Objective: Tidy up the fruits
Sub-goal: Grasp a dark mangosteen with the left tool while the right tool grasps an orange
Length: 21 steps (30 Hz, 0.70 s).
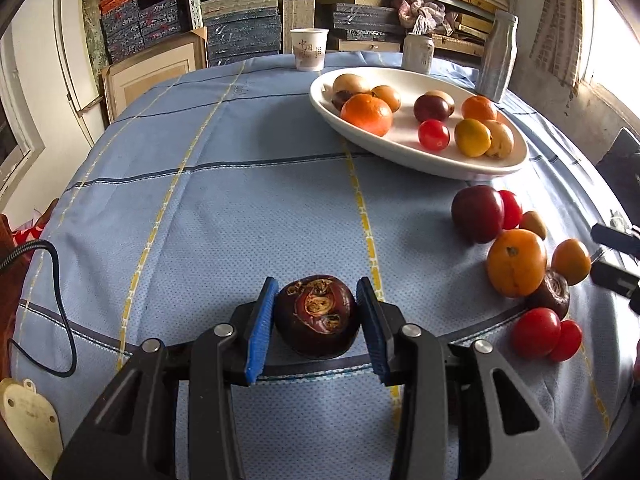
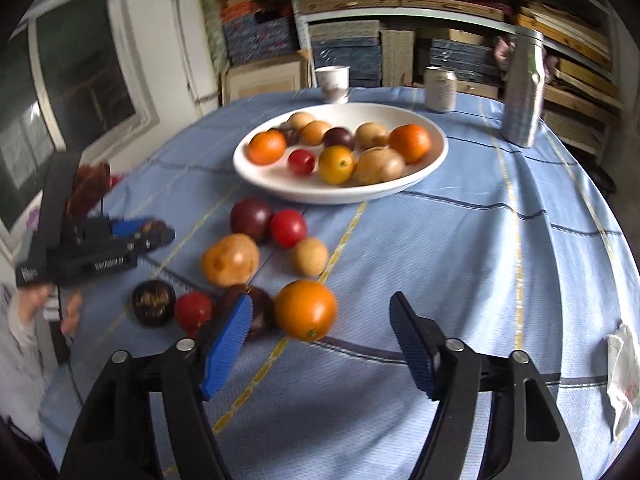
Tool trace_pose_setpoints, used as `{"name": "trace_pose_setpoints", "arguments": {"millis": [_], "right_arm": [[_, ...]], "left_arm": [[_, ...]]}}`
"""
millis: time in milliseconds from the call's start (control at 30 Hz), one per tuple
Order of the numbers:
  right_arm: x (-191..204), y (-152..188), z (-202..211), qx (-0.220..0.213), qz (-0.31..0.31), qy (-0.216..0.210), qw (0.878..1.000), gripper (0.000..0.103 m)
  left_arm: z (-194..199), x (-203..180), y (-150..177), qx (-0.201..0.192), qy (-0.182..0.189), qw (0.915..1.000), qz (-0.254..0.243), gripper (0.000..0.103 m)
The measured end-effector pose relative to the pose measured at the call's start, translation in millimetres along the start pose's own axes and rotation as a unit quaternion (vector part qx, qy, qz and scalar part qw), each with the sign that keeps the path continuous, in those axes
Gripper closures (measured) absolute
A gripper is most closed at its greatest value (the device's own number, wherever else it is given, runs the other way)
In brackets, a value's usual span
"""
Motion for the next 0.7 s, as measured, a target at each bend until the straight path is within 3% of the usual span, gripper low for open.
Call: {"name": "trace_pose_setpoints", "arguments": {"millis": [67,233,500,700], "right_arm": [[3.4,1.8,-3.0,0.006,0.005,0.001,1.000,0.037],[0.0,3.9,-11.8,0.025,-0.013,-0.010,1.000,0.055],[-0.3,4.4,-17.4,0.032,-0.026,-0.020,0.999,0.056],[-1.8,3.9,-19.9,0.034,-0.035,-0.032,0.998,0.062]], "left_arm": [[-0.6,-0.8,0.1,0.001,0.000,1.0000,-0.002,0.063],[-3.1,-2.8,0.6,0.007,0.001,0.9999,-0.008,0.063],[-4.6,-3.4,1.0,0.009,0.002,0.9999,-0.009,0.063],[-5.0,-2.6,1.4,0.010,0.006,0.9999,-0.006,0.063]]}}
Point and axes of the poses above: each gripper's, at about its wrist camera, not at the fingertips, and z roughly against the way its jaws point, x to its left, y to its underside, the point moved 6 cm from there along -z, roughly the way its jaws point, and after that the axes turned 4 degrees about -y, right-handed, at the moved point
